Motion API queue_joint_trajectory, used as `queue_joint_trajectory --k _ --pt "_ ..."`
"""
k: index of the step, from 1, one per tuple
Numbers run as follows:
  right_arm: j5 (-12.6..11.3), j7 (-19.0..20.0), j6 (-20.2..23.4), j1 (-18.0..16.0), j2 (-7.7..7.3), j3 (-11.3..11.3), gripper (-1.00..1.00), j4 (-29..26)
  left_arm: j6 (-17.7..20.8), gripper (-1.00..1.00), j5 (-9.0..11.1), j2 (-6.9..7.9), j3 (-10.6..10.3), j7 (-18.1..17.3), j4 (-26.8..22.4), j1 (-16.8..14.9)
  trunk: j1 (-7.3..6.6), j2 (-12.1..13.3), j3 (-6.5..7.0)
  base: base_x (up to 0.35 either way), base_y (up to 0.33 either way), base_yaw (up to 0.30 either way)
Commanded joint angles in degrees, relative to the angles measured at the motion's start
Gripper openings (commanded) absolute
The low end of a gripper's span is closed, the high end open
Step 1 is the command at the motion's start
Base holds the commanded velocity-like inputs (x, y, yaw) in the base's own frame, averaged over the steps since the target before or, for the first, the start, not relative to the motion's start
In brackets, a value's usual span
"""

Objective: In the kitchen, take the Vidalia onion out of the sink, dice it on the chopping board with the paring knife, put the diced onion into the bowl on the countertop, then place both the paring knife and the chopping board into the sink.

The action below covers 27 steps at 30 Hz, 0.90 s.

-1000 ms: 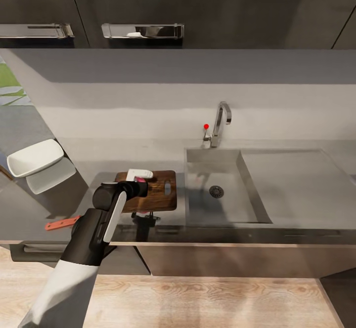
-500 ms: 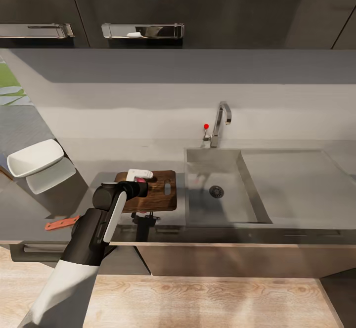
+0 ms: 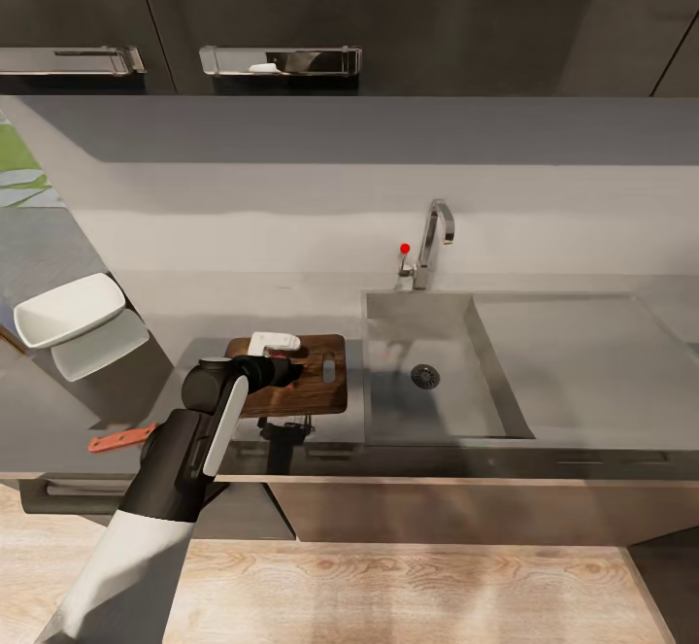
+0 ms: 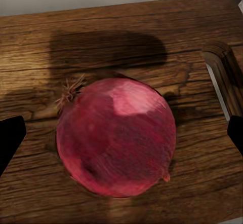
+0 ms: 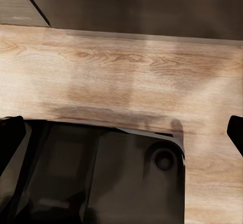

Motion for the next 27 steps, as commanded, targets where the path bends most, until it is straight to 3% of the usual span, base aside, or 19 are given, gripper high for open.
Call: queue_joint_trajectory --k 1,13,27 --pt "0.1 0.1 -0.1 0.0 0.01 -0.1 1.00 -0.1 0.2 1.00 0.4 -0.02 0.0 0.3 0.0 0.0 0.03 -0.1 -0.09 0.000 0.000 0.000" --pt "0.1 0.1 0.0 0.0 0.01 -0.1 1.00 -0.1 0.2 1.00 0.4 0.02 0.0 0.3 0.0 0.0 0.03 -0.1 -0.09 -0.011 0.000 0.000" --pt "0.1 0.1 0.0 0.0 0.01 -0.1 1.00 -0.1 0.3 1.00 0.4 0.01 0.0 0.3 0.0 0.0 0.03 -0.1 -0.09 -0.294 0.000 0.000"
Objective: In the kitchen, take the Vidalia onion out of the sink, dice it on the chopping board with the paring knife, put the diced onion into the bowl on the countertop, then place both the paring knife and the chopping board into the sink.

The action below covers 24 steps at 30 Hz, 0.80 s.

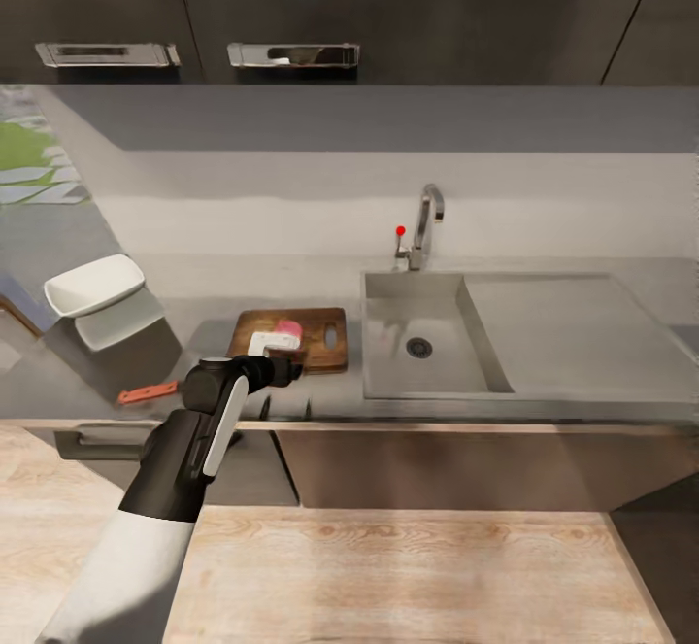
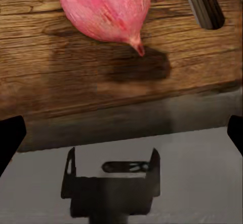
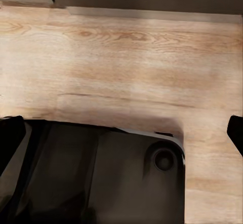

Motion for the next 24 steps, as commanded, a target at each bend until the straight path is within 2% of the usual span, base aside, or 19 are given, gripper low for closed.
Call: queue_joint_trajectory --k 1,13,16,17,18,22,24 --pt "0.1 0.1 -0.1 0.0 0.01 -0.1 1.00 -0.1 0.2 1.00 0.4 -0.02 0.0 0.3 0.0 0.0 0.00 -0.1 -0.09 -0.334 0.000 0.000" --pt "0.1 0.1 0.0 0.0 0.01 -0.1 1.00 0.0 0.2 1.00 0.4 0.04 0.0 0.3 1.5 0.0 0.00 -0.1 -0.09 -0.333 0.000 0.000" --pt "0.1 0.1 0.0 0.0 0.01 -0.1 1.00 0.0 0.2 1.00 0.4 0.04 0.0 0.3 1.7 0.3 0.00 -0.1 -0.09 -0.187 0.000 0.000" --pt "0.1 0.1 0.0 0.0 0.01 -0.1 1.00 0.0 0.2 1.00 0.4 0.07 0.0 0.2 1.7 0.9 0.00 -0.1 -0.09 -0.074 0.000 0.000" --pt "0.1 0.1 0.0 0.0 0.01 -0.1 1.00 0.0 0.2 1.00 0.3 0.10 0.0 0.1 1.2 3.1 0.00 -0.1 -0.09 -0.030 0.000 0.000" --pt "0.1 0.1 0.0 0.0 0.01 -0.1 1.00 0.0 -0.8 1.00 0.3 0.26 0.0 -0.1 0.2 6.7 0.00 -0.1 -0.09 -0.014 0.000 0.000" --pt "0.1 0.1 0.0 0.0 0.01 -0.1 1.00 -0.1 -3.0 1.00 0.3 0.91 0.0 -0.2 -0.5 10.0 0.00 -0.1 -0.09 -0.004 0.000 0.000"
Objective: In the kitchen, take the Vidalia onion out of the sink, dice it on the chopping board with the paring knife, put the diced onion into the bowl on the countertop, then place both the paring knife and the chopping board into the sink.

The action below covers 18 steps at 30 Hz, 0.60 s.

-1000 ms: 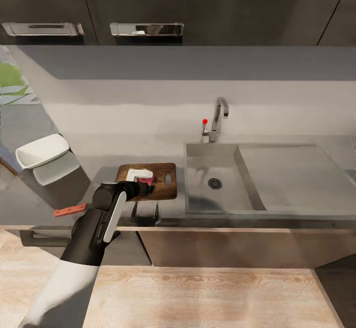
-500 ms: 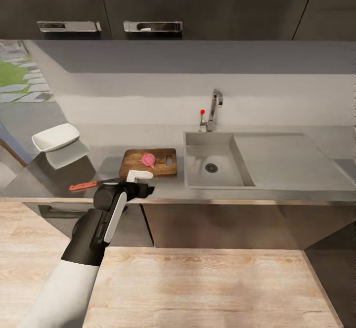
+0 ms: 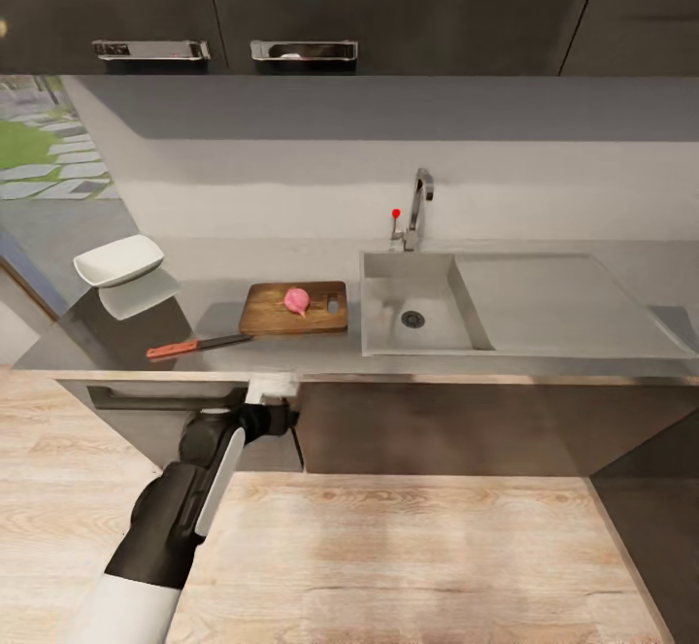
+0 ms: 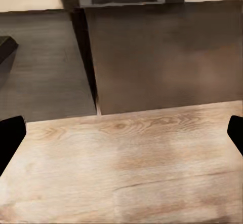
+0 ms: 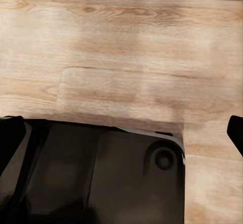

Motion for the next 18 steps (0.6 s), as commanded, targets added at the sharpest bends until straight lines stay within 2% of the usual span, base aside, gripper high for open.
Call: queue_joint_trajectory --k 1,3,5,6,10,11,12,13,15,16,18 --pt "0.1 0.1 -0.1 0.0 -0.01 -0.1 1.00 -0.1 -1.5 1.00 0.4 0.48 0.0 0.2 -0.5 2.1 0.04 -0.1 -0.08 -0.002 0.000 0.000" --pt "0.0 0.0 -0.2 0.0 -0.13 -0.1 1.00 -0.2 -11.9 1.00 0.4 1.47 0.0 0.0 -2.4 12.6 0.04 -0.1 -0.08 0.000 0.000 0.000" --pt "0.0 0.0 -0.3 0.0 -0.32 -0.1 1.00 -0.3 -18.6 1.00 0.3 1.96 0.0 0.0 -3.0 18.7 0.04 -0.1 -0.08 0.000 0.000 0.000" --pt "0.0 0.0 -0.2 0.0 -0.50 -0.1 1.00 -0.3 -23.6 1.00 0.2 2.65 0.0 0.0 -3.3 22.7 0.04 -0.1 -0.08 0.000 0.000 0.000" --pt "0.0 -0.2 -0.2 0.0 -0.71 -0.2 1.00 -0.7 -32.8 1.00 0.2 4.29 0.0 0.1 -3.4 29.2 0.04 -0.1 -0.08 0.000 0.000 0.000" --pt "0.0 -0.2 -0.2 0.0 -0.72 -0.2 1.00 -0.8 -34.1 1.00 0.2 4.57 0.0 0.1 -3.4 30.2 0.04 -0.1 -0.08 0.000 0.000 0.000" --pt "0.1 -0.3 -0.1 0.0 -0.74 -0.2 1.00 -1.1 -36.7 1.00 0.2 5.16 0.0 0.2 -3.4 32.2 0.04 -0.1 -0.08 0.000 0.000 0.000" --pt "0.1 -0.5 0.0 -0.1 -0.76 -0.2 1.00 -1.8 -41.9 1.00 0.1 6.13 0.0 0.2 -3.4 36.5 0.04 -0.1 -0.08 0.000 0.000 0.000" --pt "0.1 -0.7 0.1 -0.1 -0.77 -0.2 1.00 -2.6 -46.1 1.00 0.1 6.53 0.0 0.2 -3.2 39.8 0.04 -0.1 -0.08 0.000 0.000 0.000" --pt "0.1 -1.2 0.4 -0.2 -0.77 -0.2 1.00 -3.6 -50.1 1.00 0.1 6.78 0.1 0.2 -2.7 42.7 0.04 -0.1 -0.08 0.000 0.000 0.000" --pt "0.1 -2.3 1.3 -0.2 -0.78 -0.2 1.00 -5.2 -54.2 1.00 0.1 7.00 0.4 0.1 -1.4 45.5 0.04 -0.1 -0.08 0.000 0.000 0.000"
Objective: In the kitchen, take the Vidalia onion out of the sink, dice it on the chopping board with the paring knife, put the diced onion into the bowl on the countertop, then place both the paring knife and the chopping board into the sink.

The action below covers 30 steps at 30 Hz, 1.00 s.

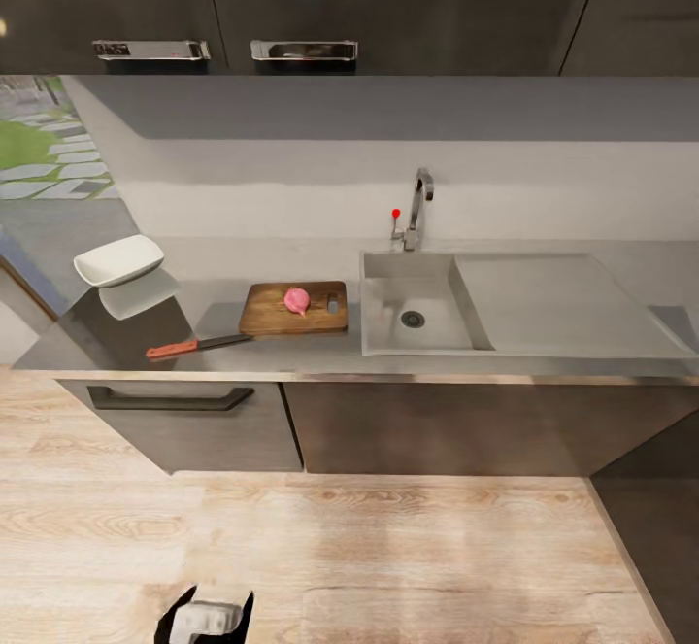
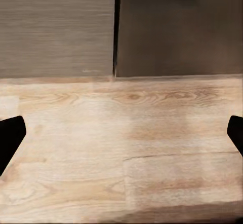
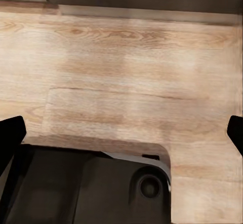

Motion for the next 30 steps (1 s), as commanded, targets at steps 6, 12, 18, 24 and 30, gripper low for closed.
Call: queue_joint_trajectory --k 6,12,18,24,30 --pt "0.1 -2.2 4.0 -0.2 -0.02 0.1 1.00 -5.4 -4.6 1.00 0.8 1.56 4.5 0.1 9.3 2.4 0.04 -0.1 -0.07 0.000 0.000 0.000" --pt "0.1 -2.2 4.3 -0.2 -0.02 0.1 1.00 -5.9 -10.0 1.00 0.9 1.68 5.5 0.1 16.2 2.5 0.04 -0.1 -0.07 0.000 0.000 0.000" --pt "0.0 -2.1 4.1 -0.2 -0.02 0.1 1.00 -5.4 -10.9 1.00 0.9 1.69 5.7 0.1 20.6 2.4 0.04 -0.1 -0.07 0.000 0.018 0.000" --pt "0.0 -2.2 4.1 -0.2 -0.02 0.1 1.00 -4.8 -10.9 1.00 0.9 1.69 5.7 0.1 22.1 2.4 0.04 -0.1 -0.07 0.000 0.246 0.000" --pt "0.0 -2.2 4.1 -0.2 -0.02 0.1 1.00 -4.8 -11.0 1.00 0.9 1.69 5.7 0.1 22.2 2.4 0.04 -0.1 -0.07 0.000 0.299 0.000"
